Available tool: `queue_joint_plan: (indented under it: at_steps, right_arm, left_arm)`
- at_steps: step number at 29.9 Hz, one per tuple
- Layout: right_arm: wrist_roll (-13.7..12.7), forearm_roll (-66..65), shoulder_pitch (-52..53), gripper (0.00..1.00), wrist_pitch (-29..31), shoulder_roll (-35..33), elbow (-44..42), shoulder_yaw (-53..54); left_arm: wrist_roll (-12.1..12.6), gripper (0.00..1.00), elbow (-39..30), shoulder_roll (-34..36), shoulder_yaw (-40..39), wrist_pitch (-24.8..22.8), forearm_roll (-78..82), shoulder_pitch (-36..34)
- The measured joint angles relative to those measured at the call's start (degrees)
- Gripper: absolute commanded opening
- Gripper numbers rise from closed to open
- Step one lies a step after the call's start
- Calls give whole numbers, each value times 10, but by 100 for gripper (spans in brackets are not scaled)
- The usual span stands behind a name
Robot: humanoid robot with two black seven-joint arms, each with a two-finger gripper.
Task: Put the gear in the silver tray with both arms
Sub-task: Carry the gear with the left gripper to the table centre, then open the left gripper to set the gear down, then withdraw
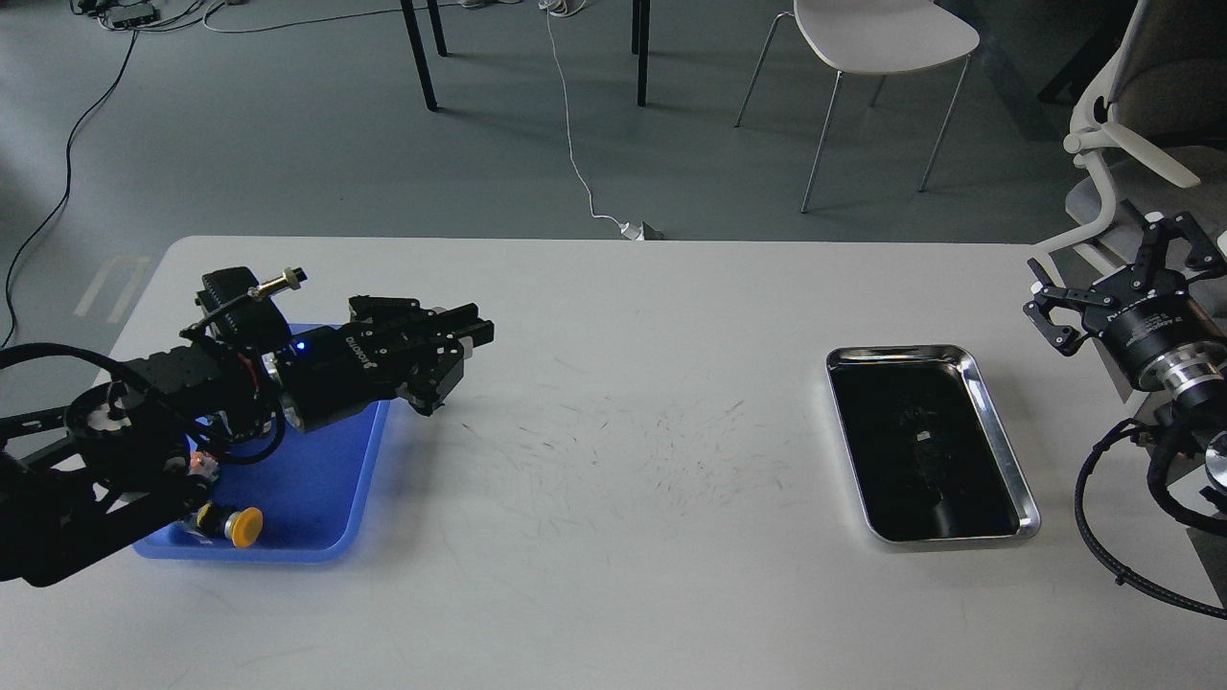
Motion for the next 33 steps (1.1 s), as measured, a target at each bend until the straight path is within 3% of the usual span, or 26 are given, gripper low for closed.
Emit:
queue_joint_plan:
  at_steps: [4,11,15,25,33]
  right_arm:
    - [-1,0,-2,96,0,-1,-5,0]
    - [-1,0,-7,96,0,-1,-8,-2]
    - [0,0,-10,96,0,-8,-5,-1]
    - [0,0,-20,96,0,-26,0,0]
    - [0,0,-20,96,0,-18,1,1]
  left_arm:
    - [12,11,48,-112,2,-5,15,-9]
    - [10,12,164,-305,9,-5,66,-4]
    - [5,12,222,-376,29,8,80,-1]
    - [-10,13,386,-394,97,54,77,13]
    - [-11,20,399,-395,110,63,73,16]
